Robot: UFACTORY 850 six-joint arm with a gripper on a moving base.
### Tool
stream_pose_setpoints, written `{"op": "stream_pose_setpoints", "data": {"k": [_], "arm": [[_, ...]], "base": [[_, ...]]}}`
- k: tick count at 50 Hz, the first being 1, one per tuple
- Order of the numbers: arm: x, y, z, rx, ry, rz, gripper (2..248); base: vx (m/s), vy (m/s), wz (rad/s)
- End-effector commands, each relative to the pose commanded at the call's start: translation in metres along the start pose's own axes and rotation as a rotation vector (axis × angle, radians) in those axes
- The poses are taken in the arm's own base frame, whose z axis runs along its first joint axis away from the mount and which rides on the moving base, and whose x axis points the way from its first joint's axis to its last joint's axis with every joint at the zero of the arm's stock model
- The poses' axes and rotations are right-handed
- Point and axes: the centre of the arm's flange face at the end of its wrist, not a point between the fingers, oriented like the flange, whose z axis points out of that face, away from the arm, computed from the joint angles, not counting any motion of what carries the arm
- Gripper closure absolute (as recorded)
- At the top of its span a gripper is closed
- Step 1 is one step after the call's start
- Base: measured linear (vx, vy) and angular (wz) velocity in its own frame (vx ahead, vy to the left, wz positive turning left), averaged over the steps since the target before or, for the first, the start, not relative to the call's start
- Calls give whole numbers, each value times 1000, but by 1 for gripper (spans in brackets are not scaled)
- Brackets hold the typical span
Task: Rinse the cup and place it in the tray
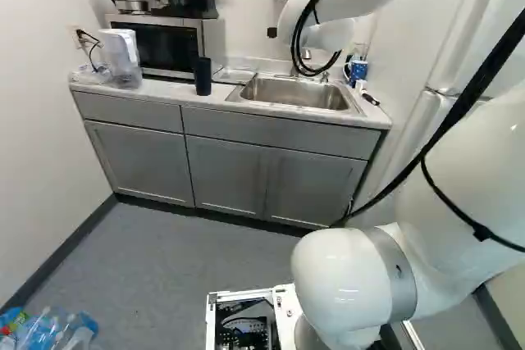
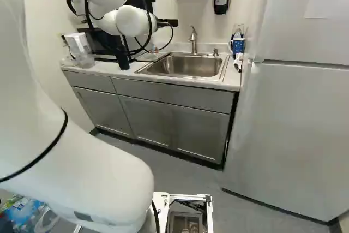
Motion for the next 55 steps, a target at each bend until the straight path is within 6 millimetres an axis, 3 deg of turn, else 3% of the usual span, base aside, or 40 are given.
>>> {"op": "stream_pose_setpoints", "data": {"k": [40, 55], "arm": [[0, 0, 0, 0, 0, 0, 3], [0, 0, 0, 0, 0, 0, 3]], "base": [[129, -12, 183], [99, -33, 25]]}}
